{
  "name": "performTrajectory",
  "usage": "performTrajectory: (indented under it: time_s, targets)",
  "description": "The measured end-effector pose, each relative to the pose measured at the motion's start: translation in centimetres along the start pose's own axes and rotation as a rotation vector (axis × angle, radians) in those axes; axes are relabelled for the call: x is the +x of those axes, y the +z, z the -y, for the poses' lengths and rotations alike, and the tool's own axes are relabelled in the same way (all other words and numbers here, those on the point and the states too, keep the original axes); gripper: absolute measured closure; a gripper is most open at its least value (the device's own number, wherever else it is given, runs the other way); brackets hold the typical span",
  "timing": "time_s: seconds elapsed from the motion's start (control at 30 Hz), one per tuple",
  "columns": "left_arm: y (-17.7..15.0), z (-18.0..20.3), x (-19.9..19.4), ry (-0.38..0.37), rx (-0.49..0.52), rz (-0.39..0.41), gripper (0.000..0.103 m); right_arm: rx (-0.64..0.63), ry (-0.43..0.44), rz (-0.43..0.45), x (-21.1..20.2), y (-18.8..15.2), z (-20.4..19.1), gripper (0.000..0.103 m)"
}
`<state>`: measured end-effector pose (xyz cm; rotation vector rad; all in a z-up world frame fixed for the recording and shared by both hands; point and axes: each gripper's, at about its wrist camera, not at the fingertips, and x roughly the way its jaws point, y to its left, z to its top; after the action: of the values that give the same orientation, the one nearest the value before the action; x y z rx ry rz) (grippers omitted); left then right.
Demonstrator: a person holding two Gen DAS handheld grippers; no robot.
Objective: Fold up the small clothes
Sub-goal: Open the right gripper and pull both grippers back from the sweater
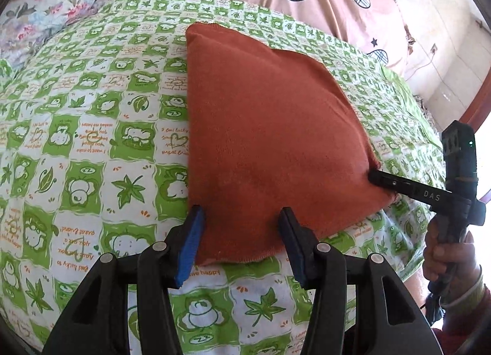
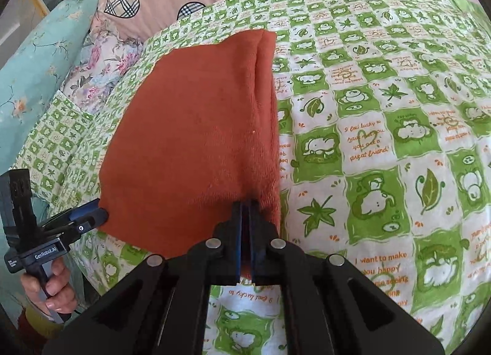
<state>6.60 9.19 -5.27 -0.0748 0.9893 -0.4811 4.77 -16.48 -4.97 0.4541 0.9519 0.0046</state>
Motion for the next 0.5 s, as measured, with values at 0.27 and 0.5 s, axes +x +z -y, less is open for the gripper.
performTrajectory:
  time_s: [0.27, 0.5]
  targets:
    - [-0.9, 0.9, -2.1, 0.059, -0.013, 0.011, 0.047, -0.052, 0.026, 0.038, -3.0, -0.8, -3.0, 0.077]
    - [-2.2, 1.5, -3.7, 0.130, -0.010, 0.030, 0.038, -0.110, 0.014, 0.029, -4.0, -3.0, -4.4, 0.063]
